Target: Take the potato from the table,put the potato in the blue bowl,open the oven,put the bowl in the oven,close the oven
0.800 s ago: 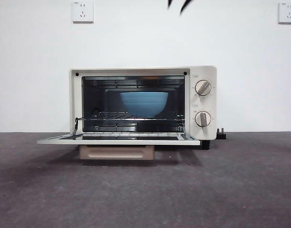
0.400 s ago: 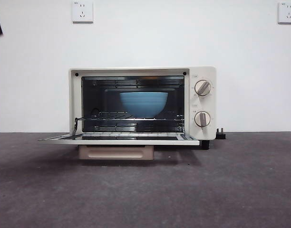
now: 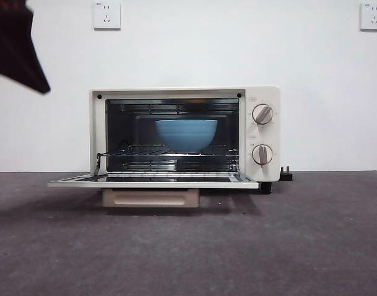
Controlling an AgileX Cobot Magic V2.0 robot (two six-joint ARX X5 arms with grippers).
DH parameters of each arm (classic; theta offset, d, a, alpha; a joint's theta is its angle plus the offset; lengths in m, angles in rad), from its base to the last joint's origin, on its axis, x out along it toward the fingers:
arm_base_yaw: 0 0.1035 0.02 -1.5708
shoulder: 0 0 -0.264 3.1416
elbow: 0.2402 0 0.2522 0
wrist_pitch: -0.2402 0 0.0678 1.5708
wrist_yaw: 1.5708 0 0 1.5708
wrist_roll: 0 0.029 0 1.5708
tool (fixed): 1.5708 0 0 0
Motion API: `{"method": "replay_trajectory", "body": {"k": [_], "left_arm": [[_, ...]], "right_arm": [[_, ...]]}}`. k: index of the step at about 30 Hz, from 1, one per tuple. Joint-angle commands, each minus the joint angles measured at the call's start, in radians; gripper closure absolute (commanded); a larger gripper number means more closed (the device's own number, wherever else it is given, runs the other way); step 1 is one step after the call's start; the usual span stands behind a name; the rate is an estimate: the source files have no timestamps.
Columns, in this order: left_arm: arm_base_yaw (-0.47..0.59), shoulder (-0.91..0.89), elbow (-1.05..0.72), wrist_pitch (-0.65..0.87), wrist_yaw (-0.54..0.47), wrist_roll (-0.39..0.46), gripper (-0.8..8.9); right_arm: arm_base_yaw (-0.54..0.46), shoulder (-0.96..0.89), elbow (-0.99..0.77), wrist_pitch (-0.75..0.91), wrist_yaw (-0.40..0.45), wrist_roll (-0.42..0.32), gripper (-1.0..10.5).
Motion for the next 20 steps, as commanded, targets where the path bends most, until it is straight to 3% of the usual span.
{"method": "replay_trajectory", "body": {"k": [1,7,16,20], "left_arm": [[0.048,0.069,-0.012,0.008,0.025,0.042,8.22],[0.108,0.209,-0.012,0.122,0.024,-0.001,8.22],[0.137,0.416,-0.011,0.169,0.044,-0.024,8.22],[0.159,0.475,-0.011,0.192,0.083,-0.06,8.22]], "right_arm": [[-0.049,-0.055,-0.082,-0.018,-0.027,-0.025,8.0],[-0.156,-0.222,-0.356,0.05,-0.047,-0.06,8.0],[-0.309,-0.509,-0.838,0.241,-0.208,-0.09,9.6],[-0.354,-0.588,-0.983,0.279,-0.284,-0.089,9.6]]}}
